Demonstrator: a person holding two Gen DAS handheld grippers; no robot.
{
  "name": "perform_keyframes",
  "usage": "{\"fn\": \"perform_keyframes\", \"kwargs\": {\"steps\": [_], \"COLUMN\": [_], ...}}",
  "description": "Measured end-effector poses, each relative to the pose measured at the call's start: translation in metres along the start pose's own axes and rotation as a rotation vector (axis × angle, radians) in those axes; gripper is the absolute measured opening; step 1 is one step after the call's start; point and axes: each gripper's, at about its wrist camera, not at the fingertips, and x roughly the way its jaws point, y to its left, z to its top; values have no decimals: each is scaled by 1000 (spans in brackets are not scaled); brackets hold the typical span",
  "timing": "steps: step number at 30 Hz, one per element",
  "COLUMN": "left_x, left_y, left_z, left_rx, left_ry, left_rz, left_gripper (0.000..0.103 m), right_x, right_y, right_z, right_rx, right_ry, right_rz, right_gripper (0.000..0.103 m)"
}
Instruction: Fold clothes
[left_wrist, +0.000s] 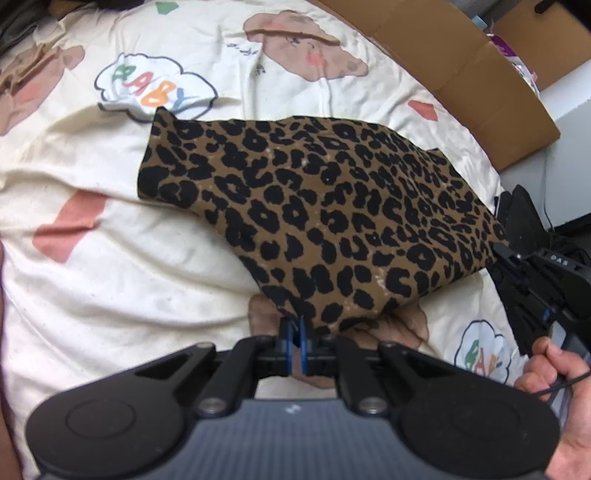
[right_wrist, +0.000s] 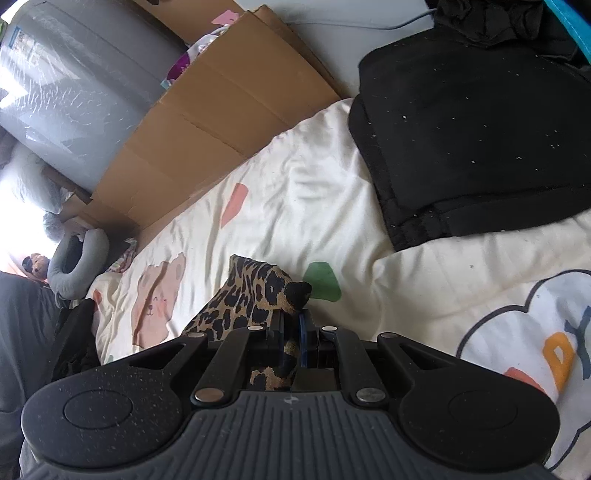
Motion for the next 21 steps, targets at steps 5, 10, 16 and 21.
{"fn": "perform_keyframes", "kwargs": {"steps": [5, 10, 16, 21], "left_x": [5, 10, 10, -9], "left_y": [4, 13, 19, -1], "left_z": [-2, -7, -12, -4], "left_rx": [6, -41, -44, 70], "left_ry": [14, 43, 119, 107], "left_rz": [-15, -22, 21, 30], "left_gripper": [4, 5, 3, 13], "right_x": [10, 17, 13, 2], "right_y": [-9, -19, -28, -38], "right_z": [-2, -5, -9, -16], "right_rx": [16, 36, 69, 112], "right_ry": [15, 27, 25, 26], "right_rz": [-32, -48, -58, -41], "right_gripper": [6, 7, 10, 12]}}
